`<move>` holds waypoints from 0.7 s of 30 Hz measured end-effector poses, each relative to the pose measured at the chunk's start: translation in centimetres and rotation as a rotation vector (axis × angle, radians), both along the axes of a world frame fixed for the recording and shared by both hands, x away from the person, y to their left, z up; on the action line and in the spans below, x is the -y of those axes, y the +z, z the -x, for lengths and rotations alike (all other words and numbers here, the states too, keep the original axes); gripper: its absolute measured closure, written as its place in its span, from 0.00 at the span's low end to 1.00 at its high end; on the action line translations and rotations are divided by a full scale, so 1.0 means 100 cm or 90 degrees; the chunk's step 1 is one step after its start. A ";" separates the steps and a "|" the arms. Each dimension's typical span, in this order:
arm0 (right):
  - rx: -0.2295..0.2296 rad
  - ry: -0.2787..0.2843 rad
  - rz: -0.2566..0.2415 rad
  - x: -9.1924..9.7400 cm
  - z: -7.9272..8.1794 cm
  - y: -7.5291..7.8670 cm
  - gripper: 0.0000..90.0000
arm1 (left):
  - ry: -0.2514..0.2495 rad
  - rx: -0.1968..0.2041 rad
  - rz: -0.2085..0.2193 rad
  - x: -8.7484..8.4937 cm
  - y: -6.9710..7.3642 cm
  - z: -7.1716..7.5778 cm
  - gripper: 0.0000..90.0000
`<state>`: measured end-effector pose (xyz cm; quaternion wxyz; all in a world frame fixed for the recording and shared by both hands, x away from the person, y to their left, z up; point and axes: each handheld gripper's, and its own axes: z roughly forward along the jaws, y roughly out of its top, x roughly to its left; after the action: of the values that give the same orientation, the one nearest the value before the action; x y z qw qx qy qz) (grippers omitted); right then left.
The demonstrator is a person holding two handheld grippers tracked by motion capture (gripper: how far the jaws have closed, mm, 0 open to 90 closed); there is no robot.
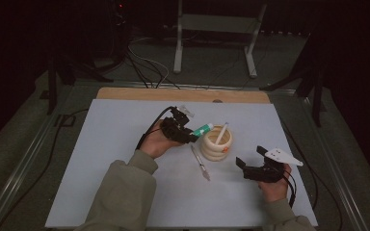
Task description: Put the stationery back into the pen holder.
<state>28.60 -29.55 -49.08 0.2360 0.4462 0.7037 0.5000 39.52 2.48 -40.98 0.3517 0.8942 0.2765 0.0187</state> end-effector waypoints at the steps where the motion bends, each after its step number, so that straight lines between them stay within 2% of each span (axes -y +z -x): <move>1: 0.001 0.000 0.000 0.000 0.000 0.000 0.00 | -0.002 0.001 -0.001 0.000 0.001 0.000 0.73; 21: 0.000 0.002 -0.001 0.000 0.000 0.000 0.00 | -0.016 0.014 -0.020 0.014 0.014 0.003 0.73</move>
<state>28.62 -29.54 -49.09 0.2349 0.4457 0.7038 0.5009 39.26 1.11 -39.54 0.3407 0.9028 0.2609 0.0281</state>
